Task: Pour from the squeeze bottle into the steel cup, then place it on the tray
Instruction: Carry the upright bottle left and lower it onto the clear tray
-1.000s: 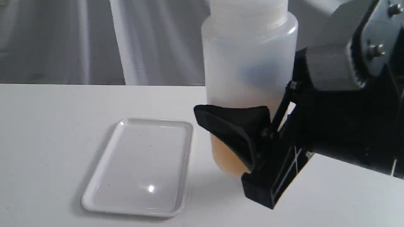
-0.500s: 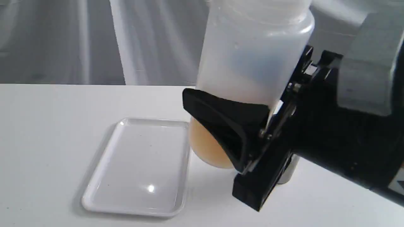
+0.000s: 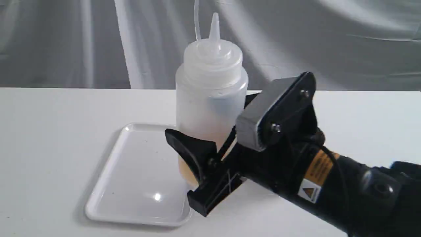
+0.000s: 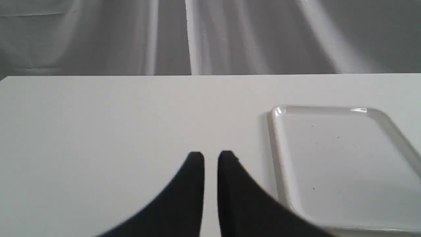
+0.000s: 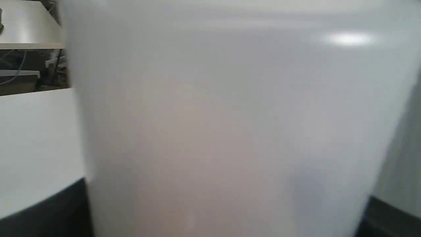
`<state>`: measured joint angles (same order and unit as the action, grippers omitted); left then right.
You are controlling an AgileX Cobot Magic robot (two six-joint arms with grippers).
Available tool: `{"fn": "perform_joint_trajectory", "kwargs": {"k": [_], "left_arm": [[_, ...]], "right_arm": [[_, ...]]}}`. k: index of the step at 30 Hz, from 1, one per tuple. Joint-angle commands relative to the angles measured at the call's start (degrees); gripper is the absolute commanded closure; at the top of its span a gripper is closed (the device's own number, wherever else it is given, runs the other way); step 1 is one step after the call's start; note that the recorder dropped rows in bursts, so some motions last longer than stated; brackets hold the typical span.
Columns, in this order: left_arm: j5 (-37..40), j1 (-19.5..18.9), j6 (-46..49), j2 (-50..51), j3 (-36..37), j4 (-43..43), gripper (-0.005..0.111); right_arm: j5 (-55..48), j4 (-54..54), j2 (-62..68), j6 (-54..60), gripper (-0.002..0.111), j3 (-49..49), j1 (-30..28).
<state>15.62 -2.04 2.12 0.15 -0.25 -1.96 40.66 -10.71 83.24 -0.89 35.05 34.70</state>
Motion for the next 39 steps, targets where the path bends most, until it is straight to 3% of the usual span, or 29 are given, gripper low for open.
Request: {"fn": "perform_joint_trajectory", "kwargs": {"k": [1,26,39], "left_arm": [[-0.4,0.3,-0.2,-0.1,0.3,0.0,0.098],[-0.4,0.3,-0.2,-0.1,0.3,0.0,0.098],[-0.4,0.3,-0.3,-0.1,0.3,0.0,0.098]], "right_arm": [[4.4,2.2,4.9,1.8,0.108,3.3,0.1],[4.5,3.4,35.6,1.5,0.108,31.5,0.2],[4.5,3.2,47.1,1.5,0.108,40.0,0.2]]}}
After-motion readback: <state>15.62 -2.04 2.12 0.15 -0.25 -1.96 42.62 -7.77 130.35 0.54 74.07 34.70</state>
